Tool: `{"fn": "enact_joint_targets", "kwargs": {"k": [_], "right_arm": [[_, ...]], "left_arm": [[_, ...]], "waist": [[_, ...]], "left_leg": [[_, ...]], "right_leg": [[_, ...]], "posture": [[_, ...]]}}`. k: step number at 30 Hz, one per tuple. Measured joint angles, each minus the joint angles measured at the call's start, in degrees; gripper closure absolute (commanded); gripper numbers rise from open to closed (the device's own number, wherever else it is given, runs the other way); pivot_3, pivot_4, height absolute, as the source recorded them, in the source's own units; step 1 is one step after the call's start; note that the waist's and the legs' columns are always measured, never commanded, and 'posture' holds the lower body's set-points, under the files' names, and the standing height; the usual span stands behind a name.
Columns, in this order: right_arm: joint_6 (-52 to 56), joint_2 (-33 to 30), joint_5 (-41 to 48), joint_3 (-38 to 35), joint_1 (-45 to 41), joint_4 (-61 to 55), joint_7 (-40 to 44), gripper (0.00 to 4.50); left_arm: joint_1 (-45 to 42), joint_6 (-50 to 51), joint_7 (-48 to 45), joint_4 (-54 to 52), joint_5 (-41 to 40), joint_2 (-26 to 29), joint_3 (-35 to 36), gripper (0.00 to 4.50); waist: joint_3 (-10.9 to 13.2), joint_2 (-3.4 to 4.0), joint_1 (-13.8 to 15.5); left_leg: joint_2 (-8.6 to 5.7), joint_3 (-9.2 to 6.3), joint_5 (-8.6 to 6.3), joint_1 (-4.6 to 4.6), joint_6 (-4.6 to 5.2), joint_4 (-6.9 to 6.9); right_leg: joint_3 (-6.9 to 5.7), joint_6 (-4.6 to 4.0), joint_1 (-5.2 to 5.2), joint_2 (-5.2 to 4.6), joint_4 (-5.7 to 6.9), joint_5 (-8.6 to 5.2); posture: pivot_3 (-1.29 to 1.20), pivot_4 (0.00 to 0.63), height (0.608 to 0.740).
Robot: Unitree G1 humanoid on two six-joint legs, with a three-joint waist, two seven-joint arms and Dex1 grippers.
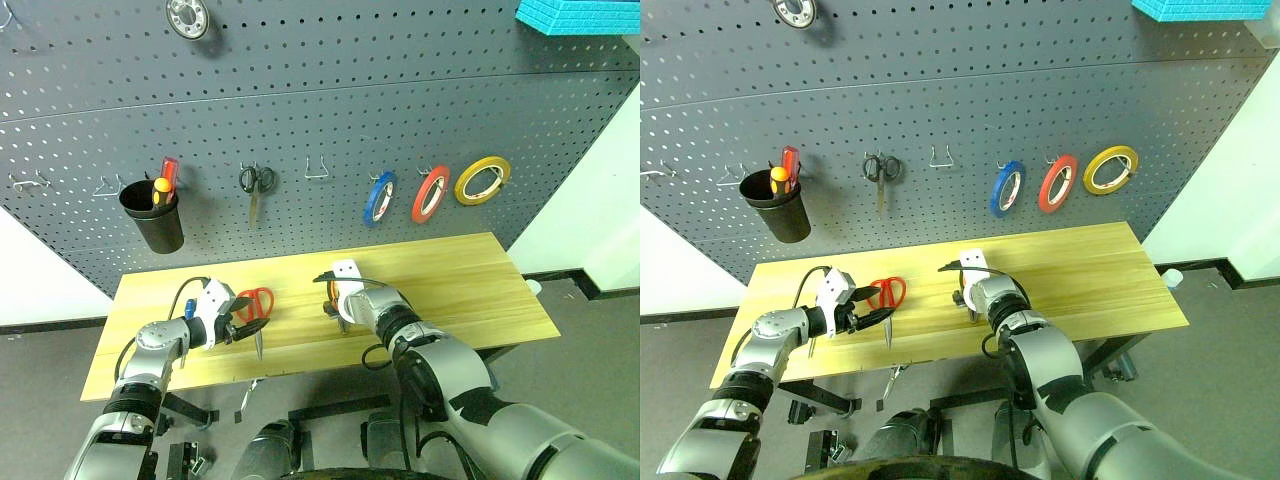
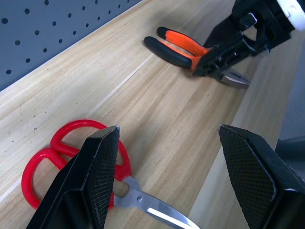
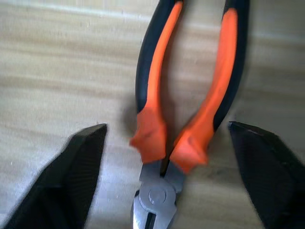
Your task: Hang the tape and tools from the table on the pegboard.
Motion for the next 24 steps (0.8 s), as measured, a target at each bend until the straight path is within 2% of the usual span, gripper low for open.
{"fn": "enact_joint_targets", "kwargs": {"k": [3, 11, 13, 16, 19, 24], "right_arm": [[-0.85, -0.18, 0.34, -0.78, -0.04, 0.47, -0.46, 2.47], [-1.04, -0.69, 0.48, -1.57, -0.1, 0.75, -0.5, 2.49], [-1.24, -1.23, -0.29, -0.29, -0.07, 0.75, 1.39, 2.49], [-3.93, -2.88, -4.22, 6.19, 1.47, -1.08, 7.03, 2.49], [-7.93, -6.52, -8.57, 13.68, 6.55, -9.89, 13.69, 2.49], [-16.8, -16.99, -13.08, 23.19, 19.16, -34.32, 25.22, 2.49]], "left_arm": [[0.13, 0.26, 0.4, -0.32, -0.07, -0.22, 0.01, 1.03], [1.4, 0.5, 0.53, -1.51, -0.64, -0.47, 0.22, 1.03], [1.78, 0.26, 0.78, -1.91, -0.92, -0.49, 0.43, 1.03], [2.98, -1.32, 1.53, -3.64, -2.0, -1.46, 1.78, 1.03], [4.49, -2.73, 3.25, -6.32, -5.09, -3.76, 4.77, 1.03], [7.87, -4.43, 5.64, -10.24, -9.16, -6.21, 9.0, 1.03]], "waist": [[0.0, 0.0, -0.03], [0.0, 0.0, 0.0], [0.0, 0.01, 0.01], [0.01, 0.03, 0.0], [0.02, 0.04, 0.13], [0.04, 0.06, 0.25]], "left_leg": [[0.0, 0.0, 0.0, 0.01, 0.0, 0.0], [0.0, -0.02, 0.0, 0.02, 0.0, 0.0], [-0.02, -0.02, 0.0, 0.02, 0.0, 0.0], [-0.03, -0.01, 0.0, 0.0, 0.0, -0.01], [-0.05, -0.01, 0.0, -0.05, -0.01, 0.0], [-0.06, 0.01, -0.02, -0.11, -0.02, 0.0]], "right_leg": [[0.01, 0.0, 0.0, 0.0, 0.01, 0.0], [0.01, -0.01, 0.0, 0.0, 0.02, 0.0], [0.01, -0.01, 0.0, 0.0, 0.01, 0.0], [0.02, 0.0, -0.01, -0.02, -0.01, -0.01], [0.02, 0.02, -0.04, -0.05, -0.03, -0.02], [0.02, 0.06, -0.06, -0.07, -0.06, -0.04]], "posture": [[-0.05, 0.071, 0.728], [-0.05, 0.068, 0.728], [-0.05, 0.068, 0.728], [-0.05, 0.07, 0.728], [-0.06, 0.072, 0.728], [-0.07, 0.074, 0.728]]}}
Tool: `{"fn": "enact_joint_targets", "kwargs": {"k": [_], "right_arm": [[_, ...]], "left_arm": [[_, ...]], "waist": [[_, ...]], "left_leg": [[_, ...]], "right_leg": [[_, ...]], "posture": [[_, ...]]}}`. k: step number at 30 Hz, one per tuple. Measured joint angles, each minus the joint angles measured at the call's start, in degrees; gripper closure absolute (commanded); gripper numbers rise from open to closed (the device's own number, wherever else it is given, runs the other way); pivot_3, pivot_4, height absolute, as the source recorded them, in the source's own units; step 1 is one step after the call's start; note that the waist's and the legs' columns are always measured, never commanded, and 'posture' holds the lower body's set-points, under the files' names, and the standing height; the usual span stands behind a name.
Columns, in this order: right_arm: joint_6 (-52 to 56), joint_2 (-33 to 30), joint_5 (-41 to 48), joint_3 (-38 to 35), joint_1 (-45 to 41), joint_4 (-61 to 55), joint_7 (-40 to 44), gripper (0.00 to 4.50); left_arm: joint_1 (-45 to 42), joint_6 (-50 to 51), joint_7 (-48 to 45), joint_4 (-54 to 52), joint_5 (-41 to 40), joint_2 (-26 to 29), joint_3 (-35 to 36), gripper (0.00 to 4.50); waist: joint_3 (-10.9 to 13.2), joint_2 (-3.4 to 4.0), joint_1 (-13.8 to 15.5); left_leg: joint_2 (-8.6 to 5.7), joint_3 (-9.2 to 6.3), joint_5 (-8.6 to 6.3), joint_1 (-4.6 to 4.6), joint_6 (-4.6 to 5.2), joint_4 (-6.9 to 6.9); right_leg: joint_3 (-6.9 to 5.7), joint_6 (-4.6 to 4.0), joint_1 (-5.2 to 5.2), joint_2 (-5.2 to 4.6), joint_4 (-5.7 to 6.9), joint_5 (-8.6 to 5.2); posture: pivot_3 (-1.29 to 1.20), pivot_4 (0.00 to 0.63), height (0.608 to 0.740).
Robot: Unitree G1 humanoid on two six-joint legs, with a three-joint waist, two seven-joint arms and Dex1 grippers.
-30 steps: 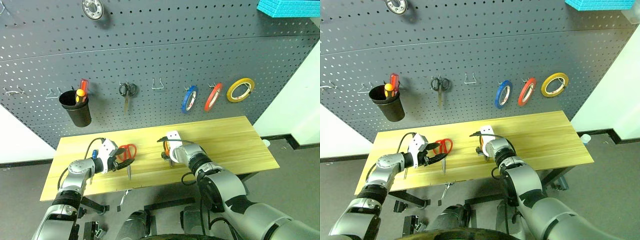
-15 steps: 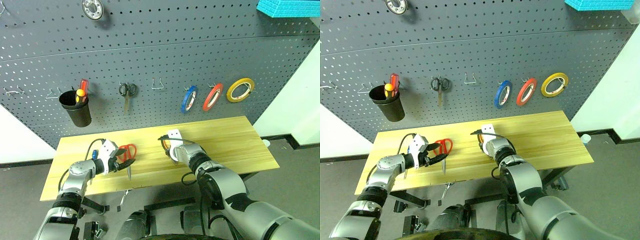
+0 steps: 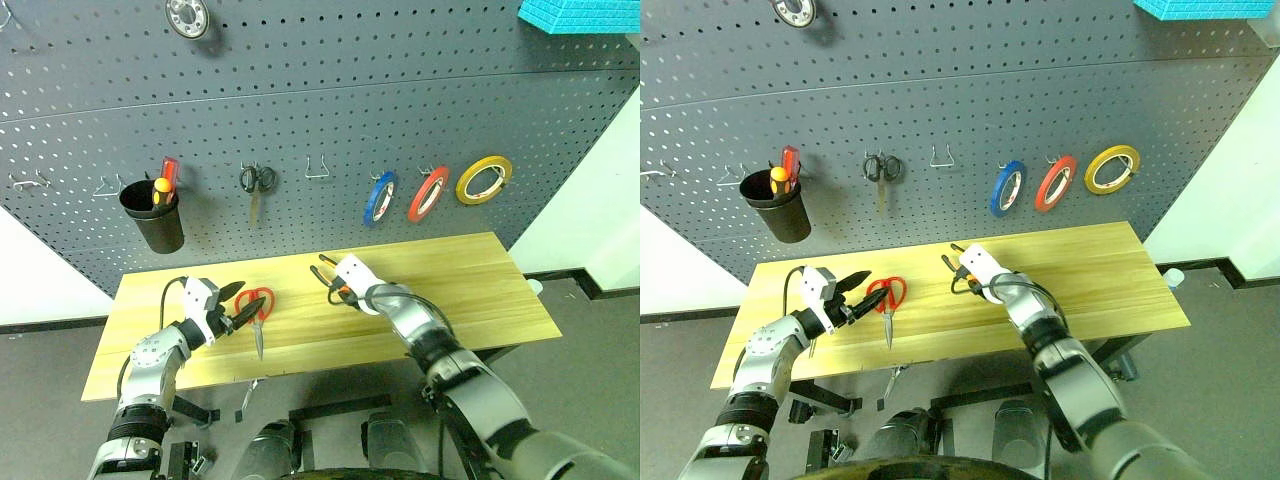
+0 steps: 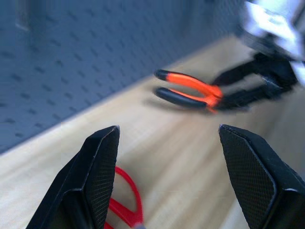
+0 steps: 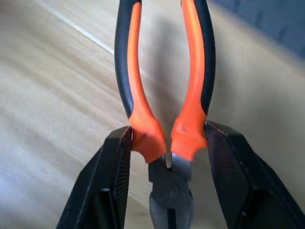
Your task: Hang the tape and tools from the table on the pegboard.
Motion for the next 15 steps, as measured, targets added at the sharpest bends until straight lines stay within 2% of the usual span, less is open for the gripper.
{"fn": "enact_joint_targets", "kwargs": {"k": [2, 3, 6, 12, 15], "right_arm": [[-7.26, -4.63, -0.1, 1.55, 4.06, -7.88, 3.84, 2.49], [-14.19, -7.66, 0.1, 2.73, 6.2, -13.08, 6.58, 2.49], [-23.29, -10.06, 1.47, 2.79, 6.63, -19.39, 9.76, 2.49], [-34.02, -6.52, 8.46, -0.15, 3.78, -21.63, 10.49, 2.49], [-36.64, -3.68, 12.55, -3.57, -1.85, -21.59, 9.84, 2.49]], "left_arm": [[1.19, -1.55, 0.57, -1.06, -1.71, -1.18, 1.57, 1.03], [1.87, -3.8, 0.82, -1.7, -3.12, -2.15, 3.14, 1.03], [1.98, -8.29, 0.57, -2.33, -5.19, -2.87, 5.44, 1.03], [-2.4, -20.28, 3.45, 0.21, -5.02, -6.58, 7.66, 1.03], [-4.68, -26.5, 6.69, 2.49, -3.2, -9.1, 7.63, 1.03]], "waist": [[0.07, -0.04, 0.07], [0.14, -0.06, 0.16], [0.17, -0.11, 0.17], [0.27, -0.26, 2.53], [0.32, -0.35, 3.28]], "left_leg": [[0.03, 0.03, -0.04, -0.04, -0.06, 0.0], [0.04, 0.07, -0.07, -0.06, -0.11, 0.01], [0.13, 0.11, -0.07, -0.05, -0.12, 0.03], [0.09, 0.1, -0.02, -0.06, -0.03, 0.07], [0.08, 0.09, 0.0, -0.09, 0.0, 0.05]], "right_leg": [[-0.01, 0.01, 0.01, 0.0, -0.03, -0.01], [-0.01, 0.02, 0.05, -0.01, -0.09, -0.02], [-0.01, 0.01, 0.09, 0.03, -0.18, -0.01], [-0.03, -0.03, 0.12, 0.02, -0.37, 0.02], [-0.03, -0.02, 0.12, 0.03, -0.47, 0.03]], "posture": [[-0.07, 0.073, 0.728], [-0.07, 0.073, 0.728], [-0.06, 0.074, 0.728], [-0.05, 0.07, 0.728], [-0.05, 0.07, 0.728]]}}
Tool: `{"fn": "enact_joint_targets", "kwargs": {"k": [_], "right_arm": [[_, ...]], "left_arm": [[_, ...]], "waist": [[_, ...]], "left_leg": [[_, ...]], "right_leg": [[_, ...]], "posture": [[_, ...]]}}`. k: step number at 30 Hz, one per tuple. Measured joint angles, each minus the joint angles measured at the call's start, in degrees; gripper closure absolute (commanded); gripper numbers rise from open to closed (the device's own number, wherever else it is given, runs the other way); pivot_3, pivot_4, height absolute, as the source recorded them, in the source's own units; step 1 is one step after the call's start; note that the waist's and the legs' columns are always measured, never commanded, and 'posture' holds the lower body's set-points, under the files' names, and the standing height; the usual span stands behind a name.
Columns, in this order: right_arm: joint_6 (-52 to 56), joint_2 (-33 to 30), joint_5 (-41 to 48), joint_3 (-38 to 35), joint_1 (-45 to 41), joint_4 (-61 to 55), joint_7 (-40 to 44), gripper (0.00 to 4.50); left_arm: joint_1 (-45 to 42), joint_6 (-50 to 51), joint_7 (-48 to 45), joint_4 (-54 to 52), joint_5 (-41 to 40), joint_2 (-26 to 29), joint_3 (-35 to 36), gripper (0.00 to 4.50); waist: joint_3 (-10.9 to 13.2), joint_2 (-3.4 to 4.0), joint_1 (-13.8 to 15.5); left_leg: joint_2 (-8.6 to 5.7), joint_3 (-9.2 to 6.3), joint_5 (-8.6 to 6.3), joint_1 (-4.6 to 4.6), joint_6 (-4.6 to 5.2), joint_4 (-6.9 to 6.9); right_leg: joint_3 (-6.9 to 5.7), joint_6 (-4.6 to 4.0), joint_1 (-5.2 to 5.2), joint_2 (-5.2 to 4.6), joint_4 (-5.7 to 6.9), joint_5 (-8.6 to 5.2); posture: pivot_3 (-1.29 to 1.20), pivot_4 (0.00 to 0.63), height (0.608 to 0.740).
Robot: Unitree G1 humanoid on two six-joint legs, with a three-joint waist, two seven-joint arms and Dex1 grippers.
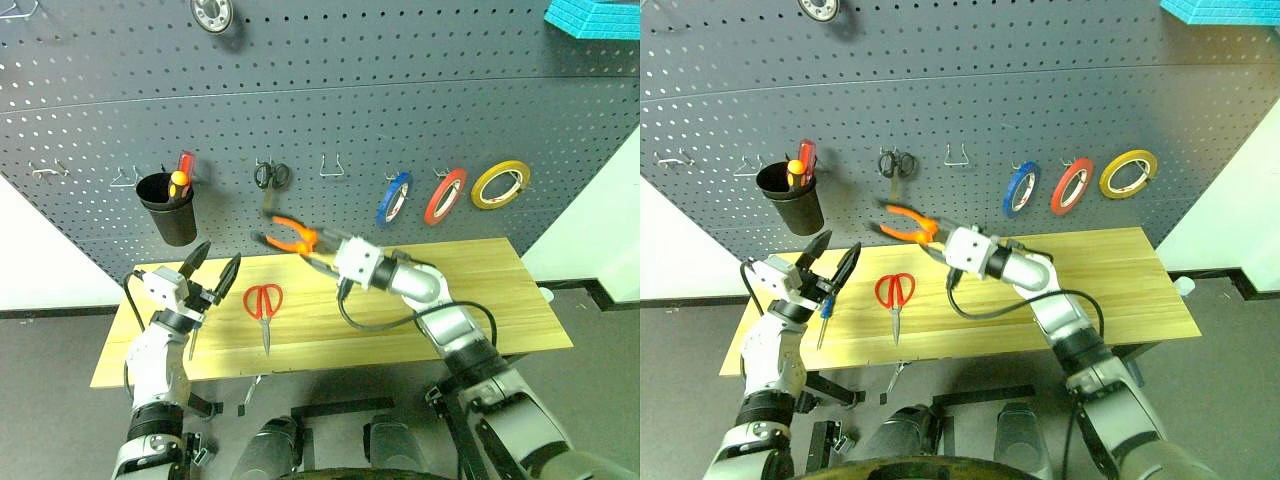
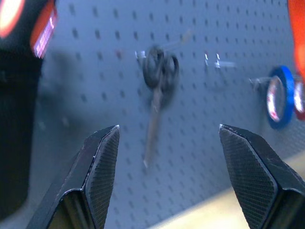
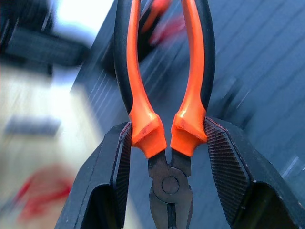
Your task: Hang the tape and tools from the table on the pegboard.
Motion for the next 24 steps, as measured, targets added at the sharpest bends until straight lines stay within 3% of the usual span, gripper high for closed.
{"fn": "enact_joint_targets", "kwargs": {"k": [5, 13, 24], "right_arm": [[-1.98, 3.19, 3.05, -4.48, -7.17, 4.87, -2.21, 2.49], [-7.58, 7.75, 4.13, -11.94, -20.27, 25.92, -10.32, 2.49], [-12.75, 9.63, 5.55, -15.85, -24.94, 42.28, -10.02, 2.49]], "left_arm": [[-2.0, -6.26, 1.43, 2.37, 0.39, -2.07, -0.24, 1.03], [-4.22, -11.68, 4.68, 3.18, 2.81, -6.21, -3.52, 1.03], [-0.44, -10.67, 7.66, -2.84, 3.9, -6.77, -6.91, 1.03]], "waist": [[-0.01, -0.03, 0.33], [0.2, 0.04, 0.22], [2.36, 0.23, 0.05]], "left_leg": [[0.0, -0.06, 0.01, 0.0, 0.01, -0.05], [0.0, -0.08, 0.01, 0.0, 0.02, -0.13], [0.0, -0.08, 0.03, -0.02, 0.04, -0.27]], "right_leg": [[-0.07, -0.01, 0.0, 0.04, -0.04, 0.01], [-0.05, -0.04, -0.03, 0.06, 0.01, 0.02], [-0.01, -0.05, -0.09, 0.06, 0.1, 0.02]], "posture": [[-0.04, 0.075, 0.728], [-0.01, 0.107, 0.728], [0.03, 0.151, 0.728]]}}
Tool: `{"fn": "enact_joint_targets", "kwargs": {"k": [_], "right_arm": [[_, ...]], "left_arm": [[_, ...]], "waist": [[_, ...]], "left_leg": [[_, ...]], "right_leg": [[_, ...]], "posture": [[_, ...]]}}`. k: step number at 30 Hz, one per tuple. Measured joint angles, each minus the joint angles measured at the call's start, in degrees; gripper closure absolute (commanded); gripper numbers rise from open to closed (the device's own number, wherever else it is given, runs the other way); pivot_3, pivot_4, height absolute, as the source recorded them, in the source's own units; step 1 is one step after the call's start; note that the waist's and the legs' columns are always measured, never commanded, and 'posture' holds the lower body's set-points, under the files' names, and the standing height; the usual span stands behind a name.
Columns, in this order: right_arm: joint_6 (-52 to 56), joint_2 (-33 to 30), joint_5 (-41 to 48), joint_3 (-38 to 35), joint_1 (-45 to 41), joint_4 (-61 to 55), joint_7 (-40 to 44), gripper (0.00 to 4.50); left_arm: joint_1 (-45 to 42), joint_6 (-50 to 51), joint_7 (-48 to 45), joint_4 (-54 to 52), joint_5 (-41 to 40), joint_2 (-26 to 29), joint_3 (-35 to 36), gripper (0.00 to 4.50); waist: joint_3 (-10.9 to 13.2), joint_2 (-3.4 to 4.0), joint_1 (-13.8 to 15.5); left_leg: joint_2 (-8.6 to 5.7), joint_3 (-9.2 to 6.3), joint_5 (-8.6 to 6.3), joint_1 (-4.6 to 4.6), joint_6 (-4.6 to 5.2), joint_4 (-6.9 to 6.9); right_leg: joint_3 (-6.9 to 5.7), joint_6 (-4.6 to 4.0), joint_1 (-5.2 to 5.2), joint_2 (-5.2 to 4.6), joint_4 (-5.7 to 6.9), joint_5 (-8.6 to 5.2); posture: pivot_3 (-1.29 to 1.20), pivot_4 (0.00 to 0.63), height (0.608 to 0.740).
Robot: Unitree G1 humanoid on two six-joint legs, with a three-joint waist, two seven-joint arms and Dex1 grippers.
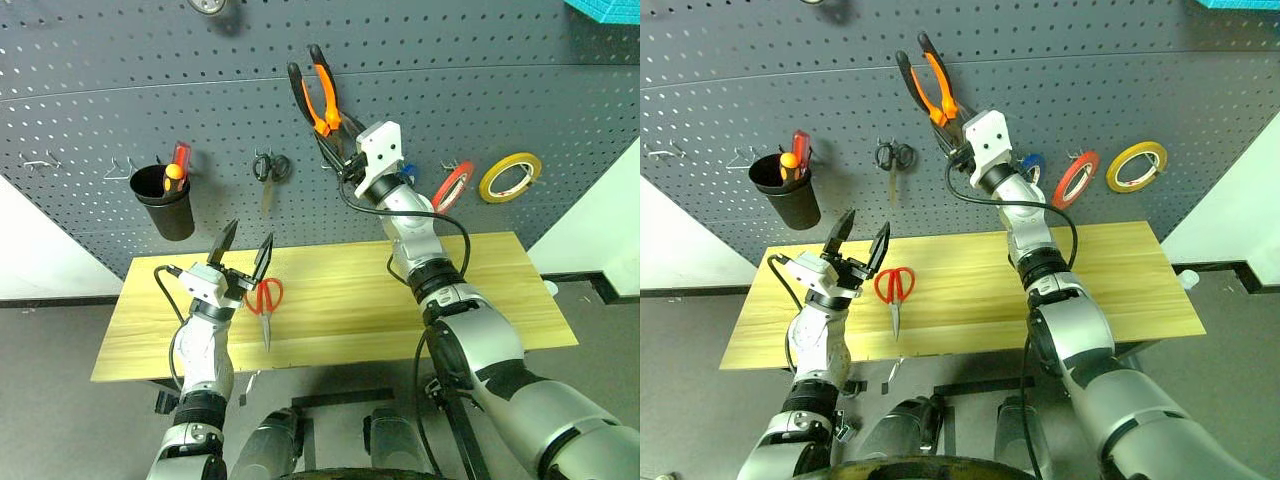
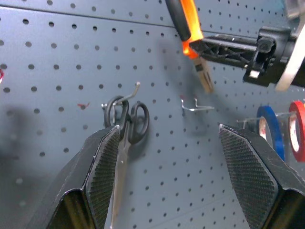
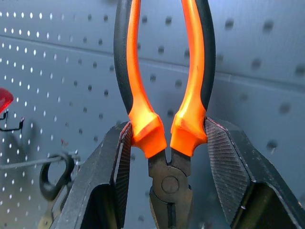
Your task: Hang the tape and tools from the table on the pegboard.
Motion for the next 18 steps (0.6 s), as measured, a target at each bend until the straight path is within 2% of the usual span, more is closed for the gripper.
{"fn": "enact_joint_targets", "kwargs": {"k": [18], "right_arm": [[-3.84, 0.8, -0.81, -3.02, -4.77, 10.43, -3.34, 2.49]], "left_arm": [[2.89, 3.04, 2.84, -4.05, -0.08, 1.76, -0.97, 1.03]], "waist": [[1.18, 0.02, 1.3]], "left_leg": [[-0.01, 0.01, 0.0, -0.02, -0.01, -0.15]], "right_leg": [[0.02, -0.01, -0.08, -0.02, -0.02, -0.01]], "posture": [[0.05, 0.15, 0.728]]}}
